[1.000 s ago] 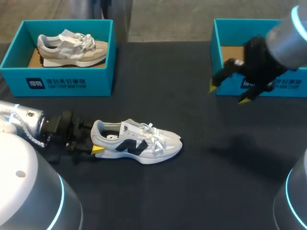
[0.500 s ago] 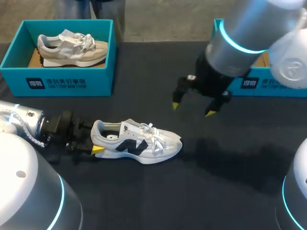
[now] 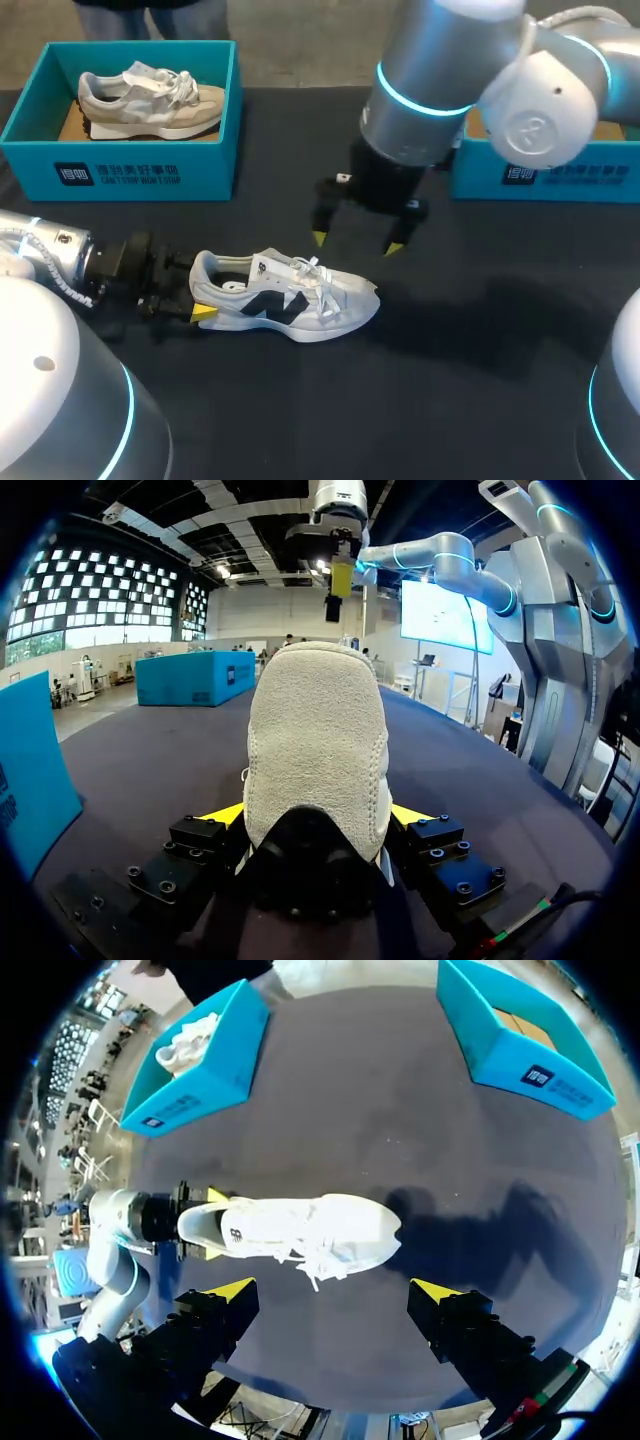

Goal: Take the shoe out of the shoebox, open the shoe tongue, remove and reinsert the insole, then place the shoe into the shoebox

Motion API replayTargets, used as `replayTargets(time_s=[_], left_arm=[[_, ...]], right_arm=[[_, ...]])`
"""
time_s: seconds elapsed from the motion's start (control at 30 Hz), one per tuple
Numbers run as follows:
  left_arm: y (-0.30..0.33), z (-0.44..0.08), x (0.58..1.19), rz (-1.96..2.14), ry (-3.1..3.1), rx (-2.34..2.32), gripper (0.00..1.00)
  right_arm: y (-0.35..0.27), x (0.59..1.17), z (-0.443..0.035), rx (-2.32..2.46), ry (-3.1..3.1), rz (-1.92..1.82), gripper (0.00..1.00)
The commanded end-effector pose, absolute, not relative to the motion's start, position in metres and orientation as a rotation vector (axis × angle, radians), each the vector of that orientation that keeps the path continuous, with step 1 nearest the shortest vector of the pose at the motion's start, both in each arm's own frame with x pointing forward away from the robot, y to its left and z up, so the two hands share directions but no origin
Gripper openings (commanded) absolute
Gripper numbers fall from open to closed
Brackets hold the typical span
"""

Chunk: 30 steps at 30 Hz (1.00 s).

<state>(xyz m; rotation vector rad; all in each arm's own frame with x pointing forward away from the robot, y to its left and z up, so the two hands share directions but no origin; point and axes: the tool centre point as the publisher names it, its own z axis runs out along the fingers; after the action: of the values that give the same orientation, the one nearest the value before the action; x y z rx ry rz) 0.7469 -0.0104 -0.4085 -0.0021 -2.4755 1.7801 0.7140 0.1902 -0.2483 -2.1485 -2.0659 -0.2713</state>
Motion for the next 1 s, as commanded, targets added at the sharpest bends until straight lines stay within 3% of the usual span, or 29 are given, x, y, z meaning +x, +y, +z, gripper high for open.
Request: replayTargets(time_s=[0.03, 0.43, 1.0], left_arm=[[-0.011, -0.409, 0.747, 1.782, -2.478, 0.001, 0.0], [-0.011, -0.409, 0.747, 1.782, -2.478, 0.001, 0.0], [-0.011, -0.409, 0.747, 1.782, -2.478, 0.001, 0.0]], right_arm=[[0.197, 0.715, -0.25, -2.158, -2.073, -0.255, 1.0], [0.197, 0.715, -0.25, -2.158, -2.073, -0.255, 1.0], [0.257, 0.716, -0.281, -2.345, -2.278, -0.033, 1.0]])
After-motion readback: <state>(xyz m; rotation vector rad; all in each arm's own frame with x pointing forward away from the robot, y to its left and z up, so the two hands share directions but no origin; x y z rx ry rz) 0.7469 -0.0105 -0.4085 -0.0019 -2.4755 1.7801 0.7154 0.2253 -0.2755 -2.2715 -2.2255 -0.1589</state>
